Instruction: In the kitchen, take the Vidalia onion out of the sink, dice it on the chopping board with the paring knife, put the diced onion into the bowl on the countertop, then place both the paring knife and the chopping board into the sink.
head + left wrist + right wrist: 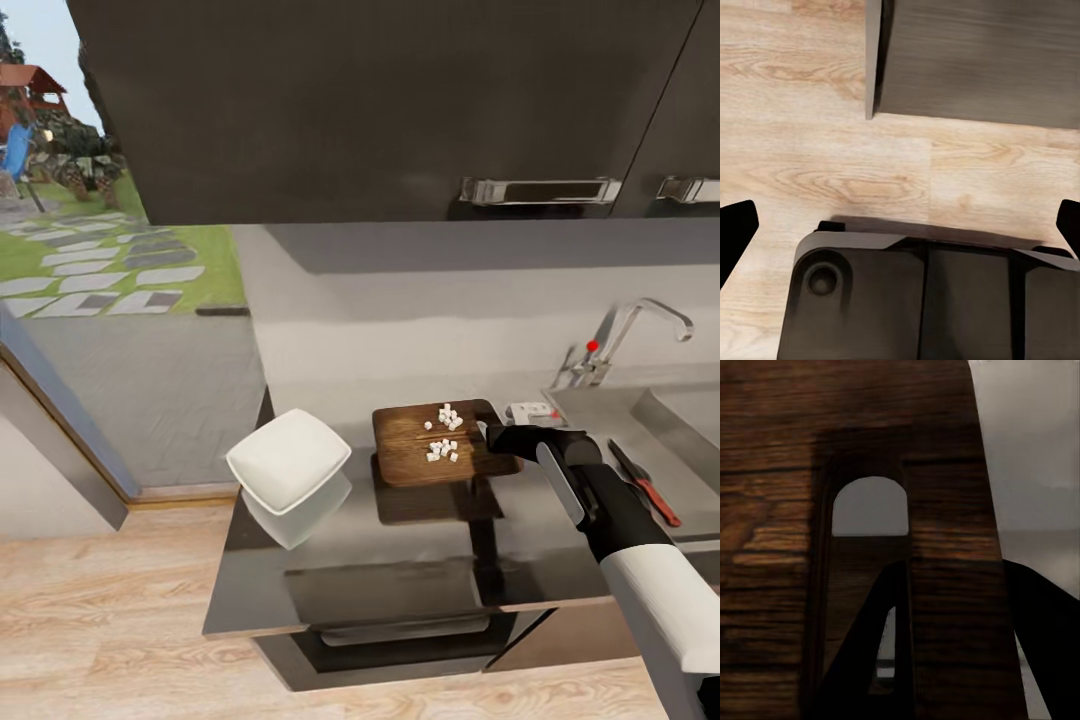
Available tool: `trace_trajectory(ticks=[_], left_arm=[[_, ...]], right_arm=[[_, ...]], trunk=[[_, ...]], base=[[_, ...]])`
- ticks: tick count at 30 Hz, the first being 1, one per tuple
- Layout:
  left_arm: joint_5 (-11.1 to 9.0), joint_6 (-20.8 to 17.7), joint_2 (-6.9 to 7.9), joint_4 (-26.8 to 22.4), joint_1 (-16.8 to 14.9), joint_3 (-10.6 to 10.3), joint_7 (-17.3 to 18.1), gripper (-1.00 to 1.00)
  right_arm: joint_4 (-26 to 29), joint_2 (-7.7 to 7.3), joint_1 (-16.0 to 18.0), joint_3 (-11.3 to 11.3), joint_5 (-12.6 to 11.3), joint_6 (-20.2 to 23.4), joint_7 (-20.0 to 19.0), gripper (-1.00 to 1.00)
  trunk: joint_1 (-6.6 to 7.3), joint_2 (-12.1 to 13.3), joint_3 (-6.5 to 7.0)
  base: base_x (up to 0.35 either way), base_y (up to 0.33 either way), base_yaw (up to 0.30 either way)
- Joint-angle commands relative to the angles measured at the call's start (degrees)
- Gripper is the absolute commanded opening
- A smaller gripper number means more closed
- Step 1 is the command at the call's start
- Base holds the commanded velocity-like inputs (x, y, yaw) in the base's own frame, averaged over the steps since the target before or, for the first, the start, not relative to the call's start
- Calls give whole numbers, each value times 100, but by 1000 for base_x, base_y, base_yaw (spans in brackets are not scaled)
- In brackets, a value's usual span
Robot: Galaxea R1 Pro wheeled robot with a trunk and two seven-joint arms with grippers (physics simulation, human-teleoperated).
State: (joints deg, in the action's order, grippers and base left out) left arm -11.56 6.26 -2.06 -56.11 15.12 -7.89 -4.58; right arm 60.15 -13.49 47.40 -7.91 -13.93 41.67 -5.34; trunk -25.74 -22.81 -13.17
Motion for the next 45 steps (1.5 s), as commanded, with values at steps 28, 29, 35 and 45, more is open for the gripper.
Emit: trace_trajectory(ticks=[28, 29, 35, 45], left_arm=[[-48, 15, 4, -5, 0, -19, -34, 100], [-48, 15, 4, -5, 1, -19, -34, 100], [-48, 15, 4, -5, 0, -19, -34, 100], [-48, 15, 4, -14, 0, -19, -34, 100]], right_arm=[[14, -14, 5, -9, 4, 31, -11, -100], [14, -14, 6, -9, 4, 32, -11, -100], [14, -14, 3, -10, 4, 33, -11, -100], [28, -14, 4, -9, 4, 366, -19, -100]], trunk=[[-4, -11, 246], [-4, -11, 255], [-4, -11, 310], [-4, -11, 402]], base=[[0, 99, 0], [0, 4, 0], [0, 101, 0], [0, 230, 0]])
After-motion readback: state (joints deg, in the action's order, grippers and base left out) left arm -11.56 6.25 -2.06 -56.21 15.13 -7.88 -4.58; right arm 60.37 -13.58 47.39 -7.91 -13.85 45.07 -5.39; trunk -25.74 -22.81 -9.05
